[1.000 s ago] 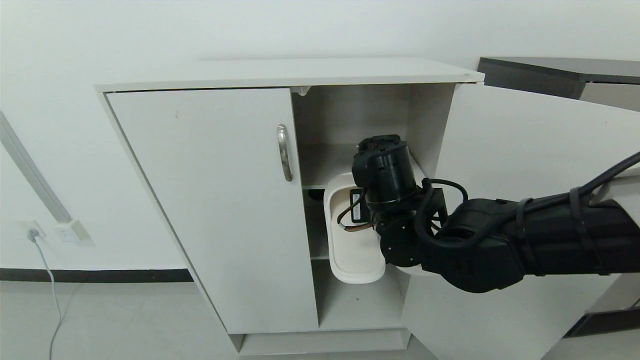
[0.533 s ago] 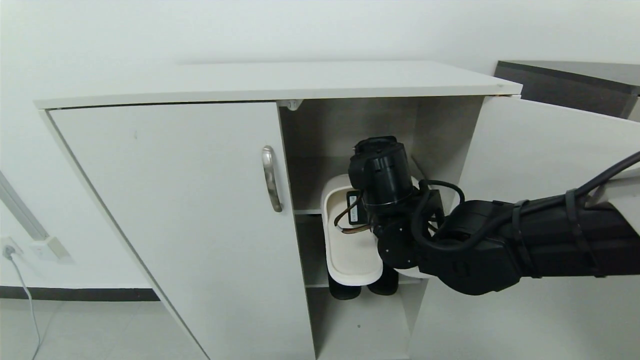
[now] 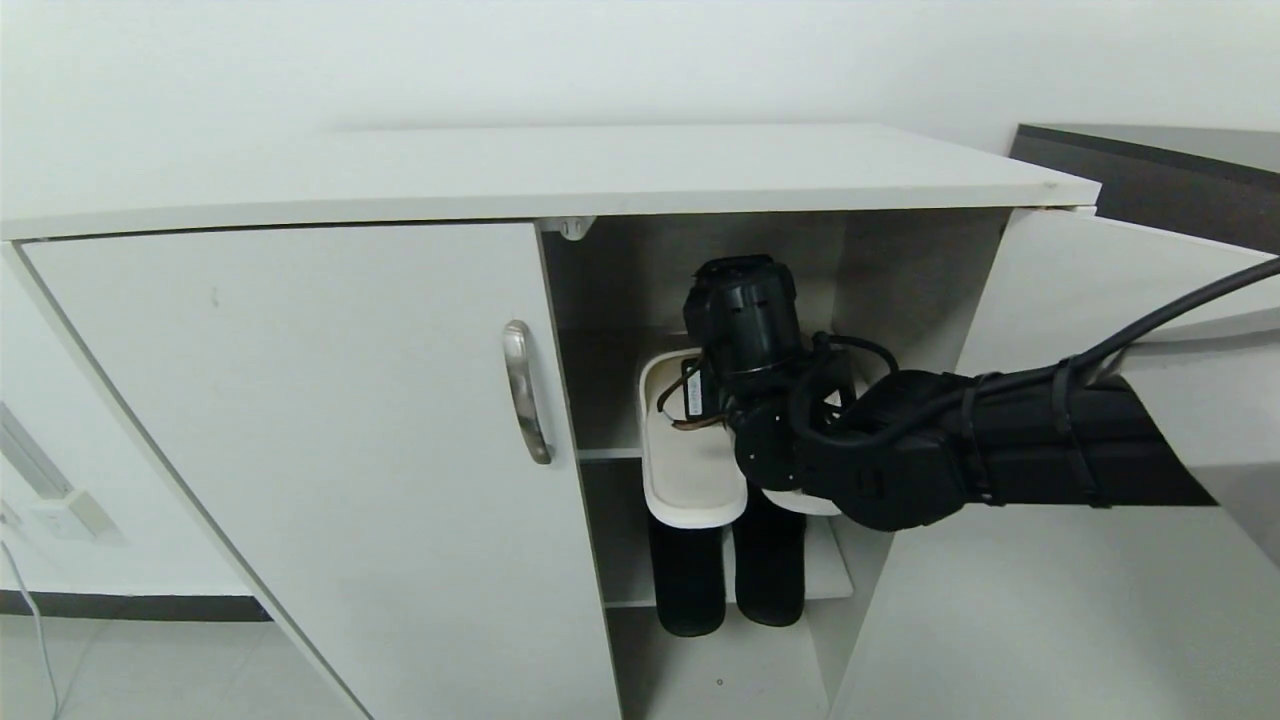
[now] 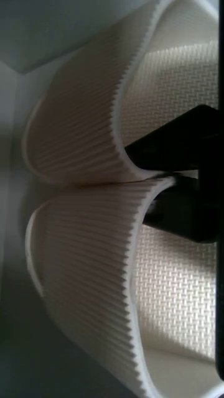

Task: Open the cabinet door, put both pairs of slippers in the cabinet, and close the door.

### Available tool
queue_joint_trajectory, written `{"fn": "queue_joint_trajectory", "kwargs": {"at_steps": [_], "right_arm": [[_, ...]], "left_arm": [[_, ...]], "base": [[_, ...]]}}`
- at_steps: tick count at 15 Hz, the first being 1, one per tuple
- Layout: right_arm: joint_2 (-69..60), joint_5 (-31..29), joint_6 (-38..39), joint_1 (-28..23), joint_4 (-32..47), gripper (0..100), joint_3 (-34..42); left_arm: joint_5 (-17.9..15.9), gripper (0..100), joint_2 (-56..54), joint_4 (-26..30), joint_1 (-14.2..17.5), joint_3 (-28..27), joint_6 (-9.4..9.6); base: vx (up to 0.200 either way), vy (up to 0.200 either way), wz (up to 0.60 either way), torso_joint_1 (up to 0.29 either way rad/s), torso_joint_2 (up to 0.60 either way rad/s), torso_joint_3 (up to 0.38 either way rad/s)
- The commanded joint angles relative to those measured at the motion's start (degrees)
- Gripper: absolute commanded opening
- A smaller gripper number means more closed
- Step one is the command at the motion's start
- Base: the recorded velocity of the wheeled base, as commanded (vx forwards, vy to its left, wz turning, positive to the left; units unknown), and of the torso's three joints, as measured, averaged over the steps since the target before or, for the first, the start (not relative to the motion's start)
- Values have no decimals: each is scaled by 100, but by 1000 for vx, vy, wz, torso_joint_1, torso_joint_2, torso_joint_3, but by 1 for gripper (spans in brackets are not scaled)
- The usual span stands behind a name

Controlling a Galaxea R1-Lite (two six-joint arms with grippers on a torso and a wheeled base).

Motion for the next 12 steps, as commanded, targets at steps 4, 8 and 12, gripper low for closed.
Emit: {"fn": "queue_joint_trajectory", "kwargs": {"at_steps": [4,8,12], "right_arm": [[772,224,8,-333,771,0,-1529],[1123,242,8,-448,1245,0,-2213],[1229,242,8,-465,1254,0,-2213]], "left_arm": [[8,0,7,-2,-2,1,-4],[8,0,7,-2,6,1,-4],[8,0,7,-2,6,1,-4]], "base": [[0,0,0,0,0,0],[0,0,0,0,0,0],[0,0,0,0,0,0]]}}
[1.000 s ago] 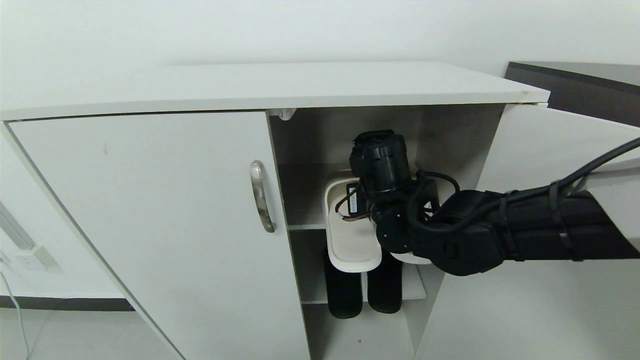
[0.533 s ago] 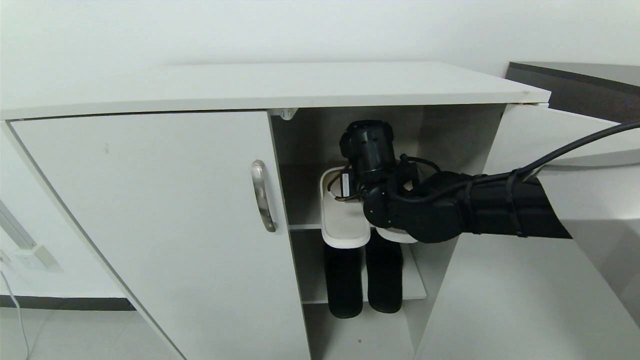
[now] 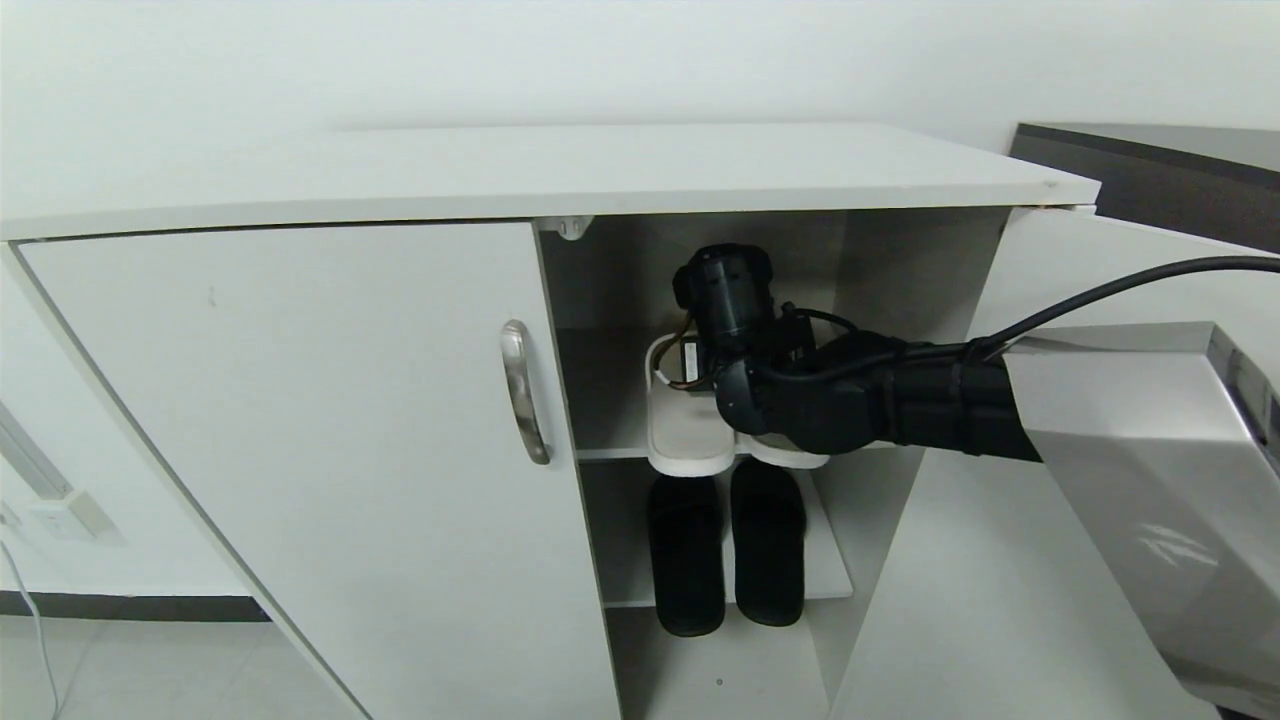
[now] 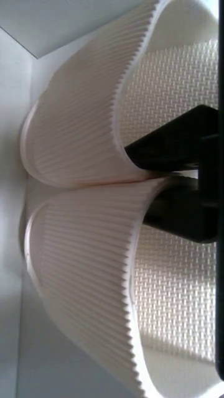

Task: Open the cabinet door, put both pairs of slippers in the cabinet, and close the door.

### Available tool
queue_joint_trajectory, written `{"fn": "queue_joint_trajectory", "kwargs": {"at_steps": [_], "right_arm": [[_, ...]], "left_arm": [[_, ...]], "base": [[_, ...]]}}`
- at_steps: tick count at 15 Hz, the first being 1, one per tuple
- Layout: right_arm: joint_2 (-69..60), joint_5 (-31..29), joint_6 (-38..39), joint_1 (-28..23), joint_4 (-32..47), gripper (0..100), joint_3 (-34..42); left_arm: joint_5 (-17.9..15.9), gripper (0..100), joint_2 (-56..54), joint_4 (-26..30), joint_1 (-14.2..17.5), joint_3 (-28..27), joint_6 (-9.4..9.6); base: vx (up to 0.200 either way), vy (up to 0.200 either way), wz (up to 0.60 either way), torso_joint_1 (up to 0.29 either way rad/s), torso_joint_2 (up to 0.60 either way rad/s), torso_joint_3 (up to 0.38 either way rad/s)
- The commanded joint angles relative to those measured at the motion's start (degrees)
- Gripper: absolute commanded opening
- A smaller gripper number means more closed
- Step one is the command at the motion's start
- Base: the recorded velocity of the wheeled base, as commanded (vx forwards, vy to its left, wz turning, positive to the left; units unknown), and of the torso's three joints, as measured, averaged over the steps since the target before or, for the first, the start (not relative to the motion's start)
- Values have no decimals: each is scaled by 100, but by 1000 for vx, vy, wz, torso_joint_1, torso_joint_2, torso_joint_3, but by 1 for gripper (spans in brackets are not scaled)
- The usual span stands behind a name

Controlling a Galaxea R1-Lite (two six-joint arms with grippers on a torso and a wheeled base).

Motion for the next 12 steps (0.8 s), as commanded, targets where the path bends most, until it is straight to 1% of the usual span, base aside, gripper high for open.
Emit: {"fn": "queue_joint_trajectory", "kwargs": {"at_steps": [1,3,4,10,12], "right_arm": [[89,-1,1,-33,-7,0,-10],[89,8,1,-42,-15,0,-10],[89,8,10,-51,-15,100,-10],[-87,-1,45,55,-24,100,-10],[-183,-19,63,107,-59,100,129]], "left_arm": [[-2,0,7,0,-2,1,-4],[-2,0,7,0,6,1,-4],[-2,0,7,0,6,1,-4],[-2,0,7,0,6,1,-4],[-2,0,7,0,6,1,-4]], "base": [[0,0,0,0,0,0],[0,0,0,0,0,0],[0,0,0,0,0,0],[0,0,0,0,0,0],[0,0,0,0,0,0]]}}
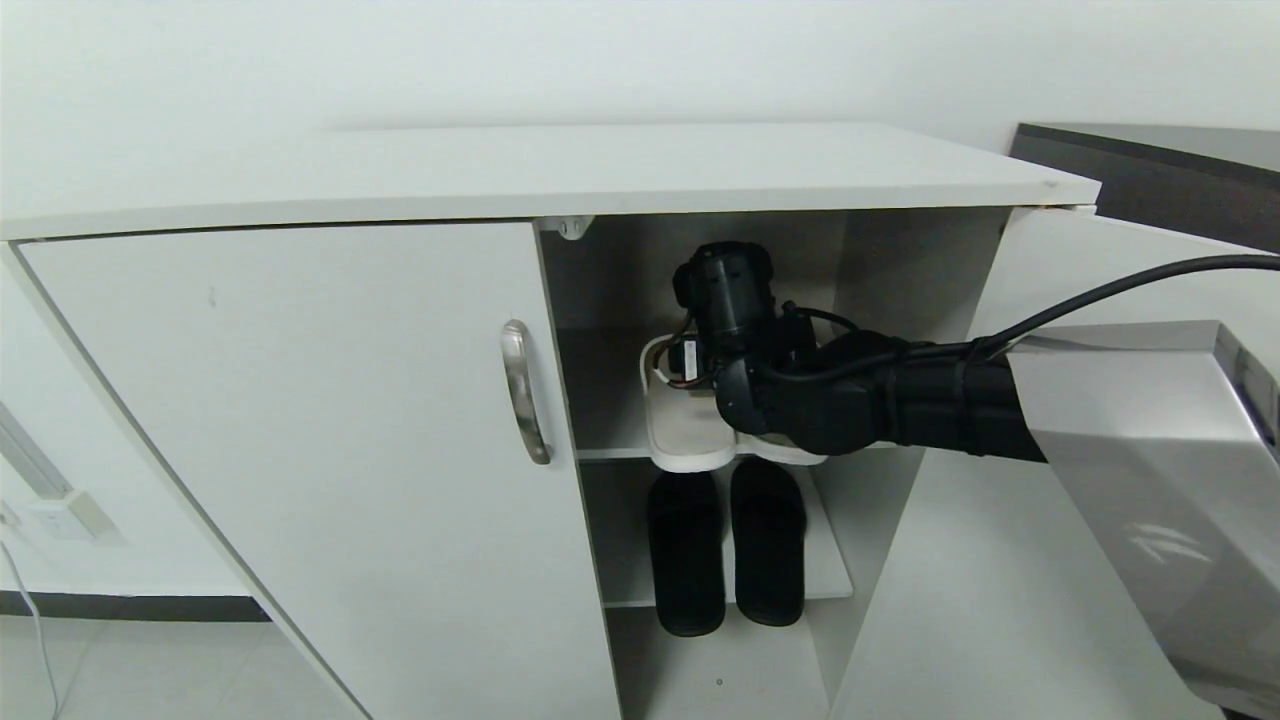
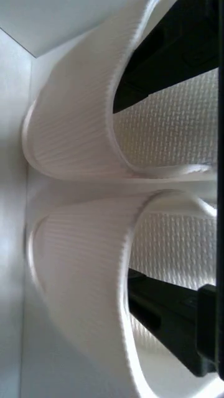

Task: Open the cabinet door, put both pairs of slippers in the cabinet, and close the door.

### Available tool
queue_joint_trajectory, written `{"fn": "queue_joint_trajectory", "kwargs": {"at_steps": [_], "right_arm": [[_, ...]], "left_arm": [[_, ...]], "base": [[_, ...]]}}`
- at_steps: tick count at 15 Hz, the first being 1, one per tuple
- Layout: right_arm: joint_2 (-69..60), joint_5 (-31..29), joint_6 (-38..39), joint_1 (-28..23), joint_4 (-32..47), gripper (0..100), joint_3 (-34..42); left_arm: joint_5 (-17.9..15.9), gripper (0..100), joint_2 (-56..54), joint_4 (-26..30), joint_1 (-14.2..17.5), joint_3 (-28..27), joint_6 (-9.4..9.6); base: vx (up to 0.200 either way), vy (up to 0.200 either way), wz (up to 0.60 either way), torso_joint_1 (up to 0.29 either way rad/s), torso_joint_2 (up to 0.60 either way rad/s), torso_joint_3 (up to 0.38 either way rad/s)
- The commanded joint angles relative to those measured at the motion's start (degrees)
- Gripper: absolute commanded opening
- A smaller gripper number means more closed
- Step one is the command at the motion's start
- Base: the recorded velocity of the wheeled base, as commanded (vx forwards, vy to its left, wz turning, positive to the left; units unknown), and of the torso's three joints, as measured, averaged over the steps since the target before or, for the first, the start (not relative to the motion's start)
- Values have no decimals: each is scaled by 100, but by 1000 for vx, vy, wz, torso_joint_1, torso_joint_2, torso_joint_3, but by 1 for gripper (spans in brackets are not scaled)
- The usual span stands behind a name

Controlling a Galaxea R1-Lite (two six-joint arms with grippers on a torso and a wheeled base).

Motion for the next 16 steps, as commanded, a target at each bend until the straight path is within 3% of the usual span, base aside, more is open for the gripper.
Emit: {"fn": "queue_joint_trajectory", "kwargs": {"at_steps": [1,4,8,13,16], "right_arm": [[-176,-9,19,40,-13,100,182],[-484,-26,54,163,-242,100,762],[-1240,-44,54,445,-813,100,2116],[-2514,123,46,998,-2149,100,4674],[-2954,360,46,1271,-3010,100,5781]], "left_arm": [[0,0,7,0,-7,1,-2],[0,0,7,0,1,1,-2],[0,0,7,0,1,1,-2],[0,0,7,0,1,1,-2],[0,0,7,0,1,1,-2]], "base": [[0,0,0,0,0,0],[0,0,0,0,0,0],[0,0,0,0,0,0],[0,0,0,0,0,0],[0,0,0,0,0,0]]}}
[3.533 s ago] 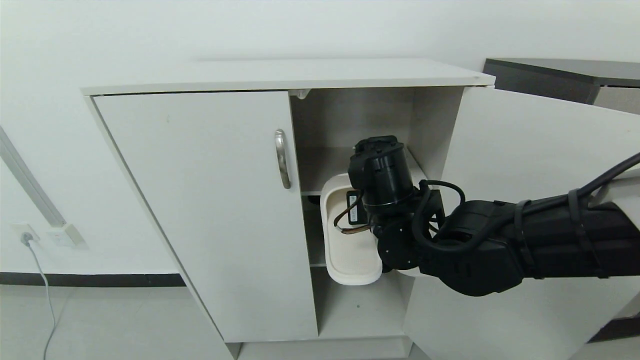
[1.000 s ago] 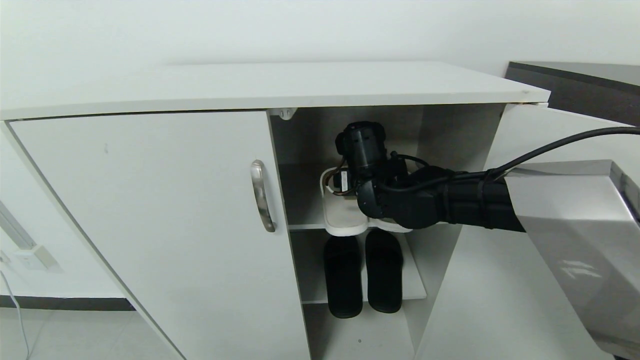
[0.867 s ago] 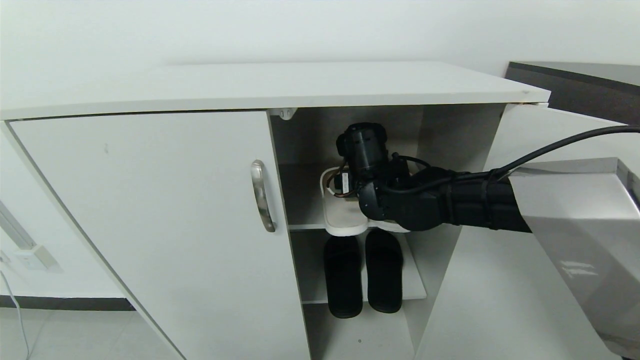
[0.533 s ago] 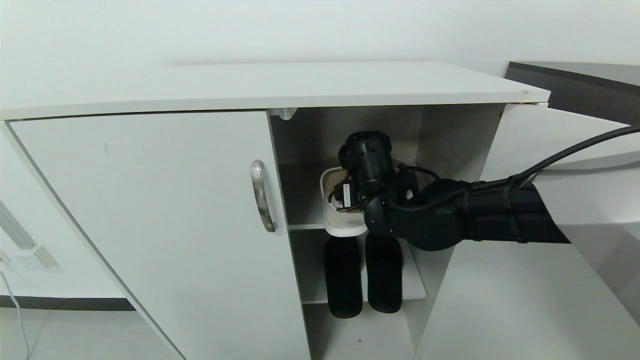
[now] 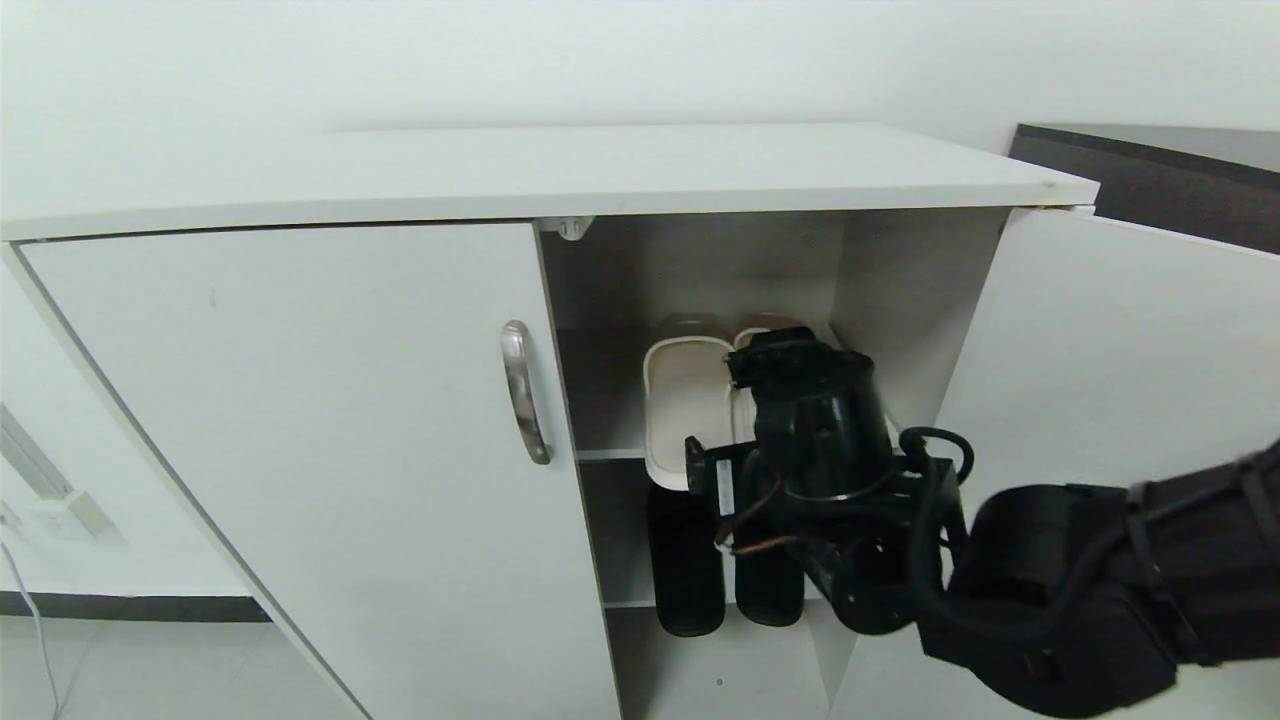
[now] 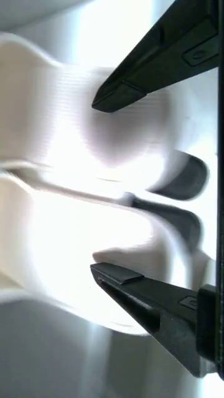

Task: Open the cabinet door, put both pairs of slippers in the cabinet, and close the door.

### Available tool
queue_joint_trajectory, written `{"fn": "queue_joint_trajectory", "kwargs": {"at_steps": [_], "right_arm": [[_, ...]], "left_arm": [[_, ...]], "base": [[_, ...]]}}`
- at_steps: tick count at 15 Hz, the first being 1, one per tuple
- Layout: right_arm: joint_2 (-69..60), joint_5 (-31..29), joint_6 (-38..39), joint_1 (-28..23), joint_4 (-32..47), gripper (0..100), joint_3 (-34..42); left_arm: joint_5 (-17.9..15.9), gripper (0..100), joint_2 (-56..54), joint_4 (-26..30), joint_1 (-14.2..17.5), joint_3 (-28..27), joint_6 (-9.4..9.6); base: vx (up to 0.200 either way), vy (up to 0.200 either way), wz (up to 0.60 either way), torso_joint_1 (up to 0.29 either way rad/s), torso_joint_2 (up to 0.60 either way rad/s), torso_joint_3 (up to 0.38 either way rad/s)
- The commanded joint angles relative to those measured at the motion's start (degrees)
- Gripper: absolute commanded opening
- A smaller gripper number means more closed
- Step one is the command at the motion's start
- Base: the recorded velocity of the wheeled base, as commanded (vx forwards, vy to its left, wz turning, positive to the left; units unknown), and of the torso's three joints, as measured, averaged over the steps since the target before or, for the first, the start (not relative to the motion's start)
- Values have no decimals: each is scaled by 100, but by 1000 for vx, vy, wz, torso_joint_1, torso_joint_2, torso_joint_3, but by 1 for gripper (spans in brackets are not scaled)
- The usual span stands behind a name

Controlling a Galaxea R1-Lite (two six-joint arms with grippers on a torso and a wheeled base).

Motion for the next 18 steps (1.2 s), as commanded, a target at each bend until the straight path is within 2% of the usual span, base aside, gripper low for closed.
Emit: {"fn": "queue_joint_trajectory", "kwargs": {"at_steps": [1,4,18], "right_arm": [[-675,144,-10,338,-673,0,1031],[-780,241,-18,496,-1157,0,1435],[-701,259,-10,496,-1183,0,1497]], "left_arm": [[3,0,7,0,6,1,-2],[3,0,7,0,6,1,7],[-6,0,7,0,6,1,7]], "base": [[0,0,0,0,0,0],[0,0,0,0,0,0],[0,0,0,0,0,0]]}}
